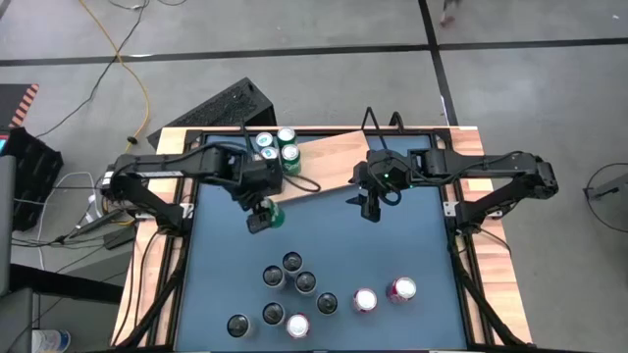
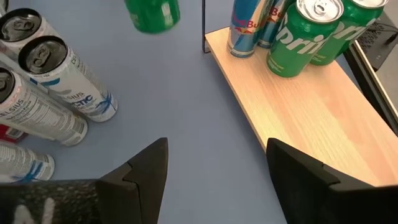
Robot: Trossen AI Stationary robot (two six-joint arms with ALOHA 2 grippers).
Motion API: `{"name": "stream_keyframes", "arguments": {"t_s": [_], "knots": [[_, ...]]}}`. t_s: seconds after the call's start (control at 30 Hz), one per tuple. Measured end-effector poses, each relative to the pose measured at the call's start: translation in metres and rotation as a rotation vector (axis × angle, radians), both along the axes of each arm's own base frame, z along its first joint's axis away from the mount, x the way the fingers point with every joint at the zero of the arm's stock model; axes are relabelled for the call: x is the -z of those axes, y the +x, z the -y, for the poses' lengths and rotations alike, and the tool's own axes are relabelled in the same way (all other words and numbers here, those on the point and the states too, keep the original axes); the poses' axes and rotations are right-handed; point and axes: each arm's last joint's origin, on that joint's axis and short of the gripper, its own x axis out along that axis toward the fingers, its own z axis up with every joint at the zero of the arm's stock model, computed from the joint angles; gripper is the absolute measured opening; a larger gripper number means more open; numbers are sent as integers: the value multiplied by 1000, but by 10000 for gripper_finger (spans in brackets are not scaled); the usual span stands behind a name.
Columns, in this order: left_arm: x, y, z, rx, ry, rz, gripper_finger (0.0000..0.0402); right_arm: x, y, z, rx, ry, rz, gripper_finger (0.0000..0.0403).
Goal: Place canned beverage on shelf
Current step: Put the green soda can on the shelf aligned with the other green soda cans
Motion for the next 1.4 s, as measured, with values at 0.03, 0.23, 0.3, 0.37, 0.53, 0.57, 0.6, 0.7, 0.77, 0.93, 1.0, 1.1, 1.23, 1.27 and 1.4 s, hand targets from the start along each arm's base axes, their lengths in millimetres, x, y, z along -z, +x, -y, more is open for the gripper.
{"name": "stream_keyframes", "arguments": {"t_s": [0.03,0.23,0.3,0.37,0.53,0.57,0.6,0.7,0.77,0.93,1.0,1.1,1.23,1.27,1.4], "knots": [[2,3,-3,13,6,-3,268,0,0,0,3,3,0,256],[18,25,-28,41,57,-37,268,0,0,0,11,9,1,256],[19,34,-34,63,70,-50,268,0,0,0,11,9,1,256],[14,45,-37,91,85,-32,268,0,0,0,16,14,2,256],[7,70,-47,171,188,-28,268,0,0,0,21,20,3,256],[9,75,-51,183,202,-47,268,0,0,0,23,23,3,256],[11,79,-55,192,208,-59,268,0,0,0,26,26,3,256],[17,90,-69,210,214,-73,268,0,-1,0,27,26,-2,256],[23,94,-79,223,216,-87,268,1,-1,0,26,27,-4,256],[30,97,-95,228,207,-99,268,0,0,0,29,28,2,256],[31,95,-97,236,202,-116,268,0,0,0,29,28,2,256],[32,95,-99,233,207,-117,268,0,0,0,29,28,3,256],[39,97,-99,239,190,-157,268,0,0,0,28,28,4,256],[46,100,-100,245,191,-187,268,0,0,0,28,28,4,256],[68,109,-103,260,173,-271,268,-1,0,0,27,27,9,256]]}}
